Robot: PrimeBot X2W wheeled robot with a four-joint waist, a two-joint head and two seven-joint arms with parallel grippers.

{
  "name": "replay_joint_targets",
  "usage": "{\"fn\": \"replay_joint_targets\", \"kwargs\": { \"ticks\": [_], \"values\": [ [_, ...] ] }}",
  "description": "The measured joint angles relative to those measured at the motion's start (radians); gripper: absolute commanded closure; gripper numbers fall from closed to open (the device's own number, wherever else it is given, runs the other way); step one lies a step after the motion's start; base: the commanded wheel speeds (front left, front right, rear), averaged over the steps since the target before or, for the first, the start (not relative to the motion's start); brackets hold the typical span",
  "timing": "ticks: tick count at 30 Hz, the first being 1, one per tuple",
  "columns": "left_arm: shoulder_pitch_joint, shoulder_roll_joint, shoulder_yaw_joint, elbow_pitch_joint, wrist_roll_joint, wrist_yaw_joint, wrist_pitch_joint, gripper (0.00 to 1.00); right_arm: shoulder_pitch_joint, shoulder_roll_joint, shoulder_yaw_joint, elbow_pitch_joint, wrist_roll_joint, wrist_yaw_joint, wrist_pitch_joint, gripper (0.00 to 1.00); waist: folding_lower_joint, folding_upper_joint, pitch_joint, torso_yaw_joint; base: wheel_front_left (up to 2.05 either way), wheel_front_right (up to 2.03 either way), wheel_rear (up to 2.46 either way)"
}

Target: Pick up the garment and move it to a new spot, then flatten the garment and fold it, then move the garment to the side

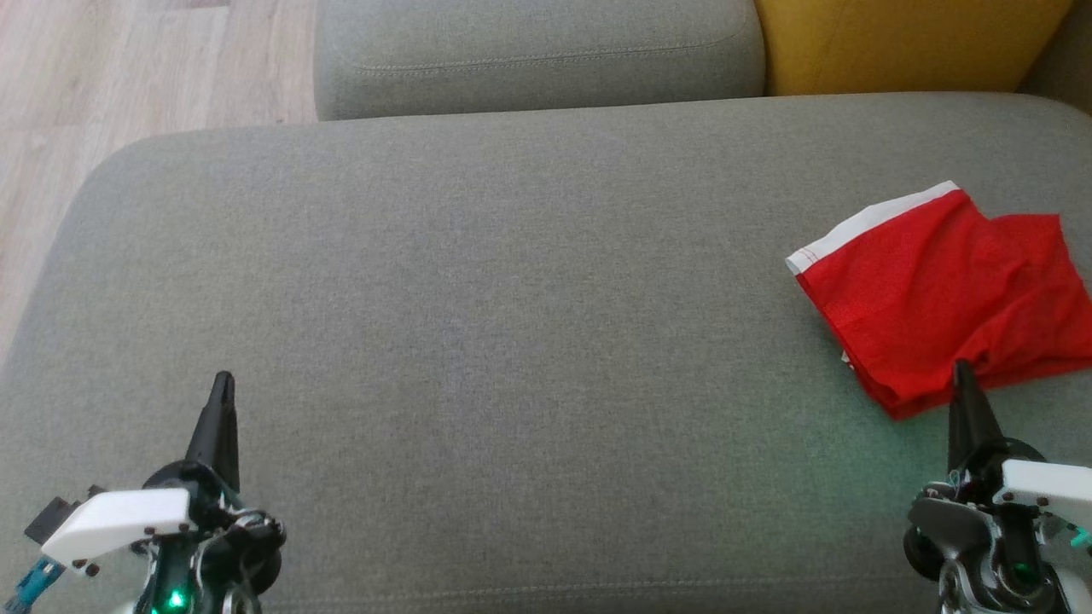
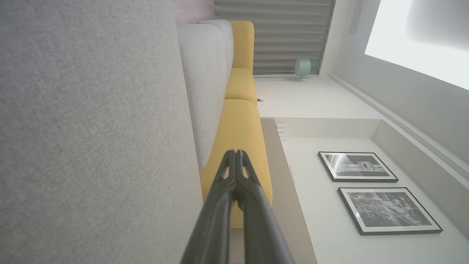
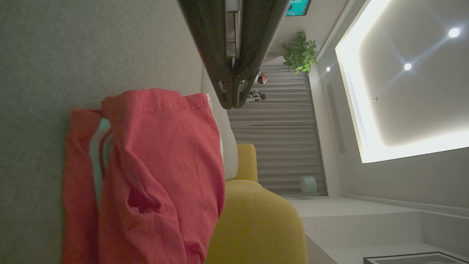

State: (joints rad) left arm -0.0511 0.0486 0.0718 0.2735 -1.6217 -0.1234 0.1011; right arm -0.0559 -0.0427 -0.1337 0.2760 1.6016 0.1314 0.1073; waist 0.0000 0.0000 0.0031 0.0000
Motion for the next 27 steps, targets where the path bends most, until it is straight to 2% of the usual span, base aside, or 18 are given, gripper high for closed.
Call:
{"fn": "replay_joint_targets", "kwargs": {
  "ticks": [27],
  "values": [
    [0.000, -0.002, 0.003, 0.000, 0.000, 0.000, 0.003, 1.00, 0.000, 0.000, 0.000, 0.000, 0.000, 0.000, 0.000, 1.00, 0.0000, 0.0000, 0.000, 0.000, 0.00, 0.00, 0.00]
  ]
}}
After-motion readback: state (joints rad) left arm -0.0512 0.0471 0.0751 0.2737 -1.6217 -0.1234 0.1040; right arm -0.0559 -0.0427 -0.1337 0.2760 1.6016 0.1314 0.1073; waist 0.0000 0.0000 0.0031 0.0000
